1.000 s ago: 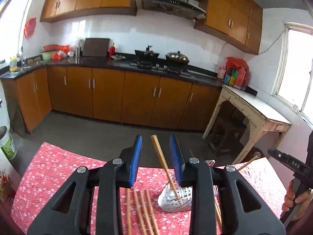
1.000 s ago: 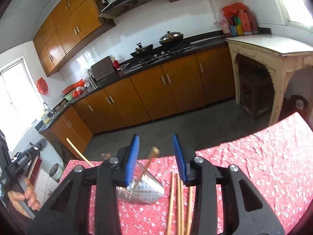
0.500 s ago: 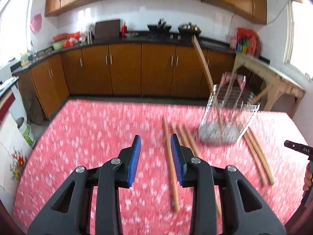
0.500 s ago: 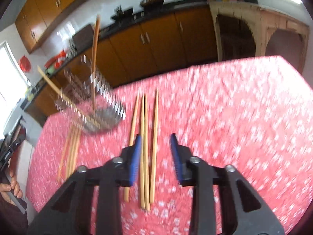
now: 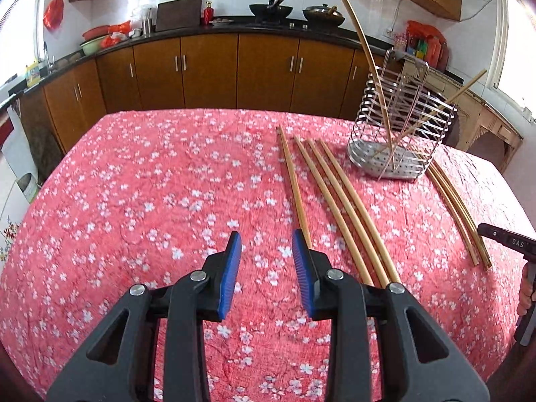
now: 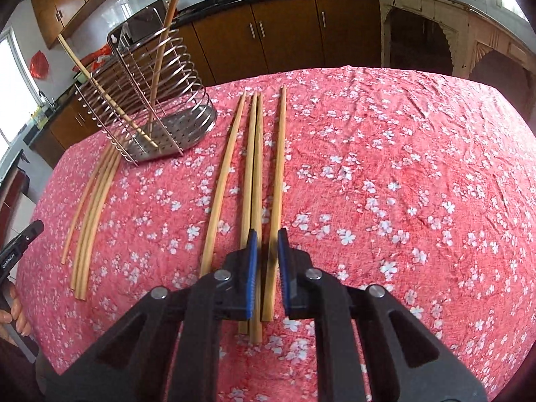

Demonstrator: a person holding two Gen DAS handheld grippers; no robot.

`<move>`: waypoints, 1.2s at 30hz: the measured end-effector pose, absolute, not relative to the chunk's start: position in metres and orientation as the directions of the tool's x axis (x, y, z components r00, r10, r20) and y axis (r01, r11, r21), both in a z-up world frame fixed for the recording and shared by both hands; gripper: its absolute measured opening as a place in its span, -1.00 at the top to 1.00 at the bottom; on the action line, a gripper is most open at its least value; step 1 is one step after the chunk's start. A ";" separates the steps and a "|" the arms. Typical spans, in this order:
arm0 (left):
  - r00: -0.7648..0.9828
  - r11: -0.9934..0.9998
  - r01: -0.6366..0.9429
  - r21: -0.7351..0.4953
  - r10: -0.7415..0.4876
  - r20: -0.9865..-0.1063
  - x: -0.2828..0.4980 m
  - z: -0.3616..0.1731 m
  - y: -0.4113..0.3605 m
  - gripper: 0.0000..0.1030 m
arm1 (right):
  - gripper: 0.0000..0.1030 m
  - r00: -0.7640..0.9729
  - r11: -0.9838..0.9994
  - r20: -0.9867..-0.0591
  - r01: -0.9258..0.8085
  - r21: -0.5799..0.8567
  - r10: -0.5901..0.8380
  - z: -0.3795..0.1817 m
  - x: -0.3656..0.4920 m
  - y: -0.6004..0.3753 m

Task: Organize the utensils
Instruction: 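Move both open tools back over the loose chopsticks, then close the right tool on a chopstick while the left tool grasps another chopstick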

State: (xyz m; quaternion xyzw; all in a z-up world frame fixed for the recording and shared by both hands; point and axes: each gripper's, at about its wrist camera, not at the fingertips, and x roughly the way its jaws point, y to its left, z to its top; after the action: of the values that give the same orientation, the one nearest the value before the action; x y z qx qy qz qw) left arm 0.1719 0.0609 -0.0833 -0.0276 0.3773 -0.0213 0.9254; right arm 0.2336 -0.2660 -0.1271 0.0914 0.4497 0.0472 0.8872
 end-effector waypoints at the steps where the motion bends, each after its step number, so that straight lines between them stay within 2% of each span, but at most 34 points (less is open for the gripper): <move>1: 0.709 0.997 0.021 -0.071 -0.065 -0.702 0.172 -0.086 0.060 0.37 | 0.75 0.593 0.980 -0.788 -0.003 0.201 0.163 -0.128 0.234 -0.266; 9: 0.695 0.995 0.057 -0.076 -0.094 -0.712 0.176 -0.090 0.046 0.37 | 0.80 0.594 0.985 -0.795 0.031 0.169 0.118 -0.130 0.236 -0.269; 15: 0.687 0.995 0.071 -0.071 -0.100 -0.720 0.178 -0.092 0.039 0.37 | 0.76 0.609 0.987 -0.784 0.010 0.158 0.119 -0.134 0.236 -0.269; 18: 0.680 0.995 0.075 -0.070 -0.102 -0.726 0.180 -0.093 0.036 0.37 | 0.85 0.606 0.990 -0.789 0.017 0.143 0.103 -0.134 0.237 -0.269; 25: 0.661 0.993 0.093 -0.071 -0.115 -0.742 0.181 -0.099 0.030 0.37 | 0.85 0.620 0.952 -0.783 0.211 0.221 0.044 -0.134 0.237 -0.307; 32: 0.628 0.992 0.104 -0.069 -0.119 -0.769 0.189 -0.109 0.022 0.37 | 0.85 0.619 0.970 -0.786 0.187 0.152 0.004 -0.135 0.234 -0.297; 36: 0.627 0.995 0.101 -0.027 -0.085 -0.774 0.192 -0.112 0.014 0.37 | 0.85 0.622 0.973 -0.783 0.178 0.145 0.003 -0.136 0.238 -0.296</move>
State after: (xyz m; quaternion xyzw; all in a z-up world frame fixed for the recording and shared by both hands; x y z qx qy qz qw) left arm 0.1917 0.0138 -0.1125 0.0093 0.4288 -0.0515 0.9019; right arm 0.2384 -0.2957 -0.1362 0.1048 0.4318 -0.0487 0.8945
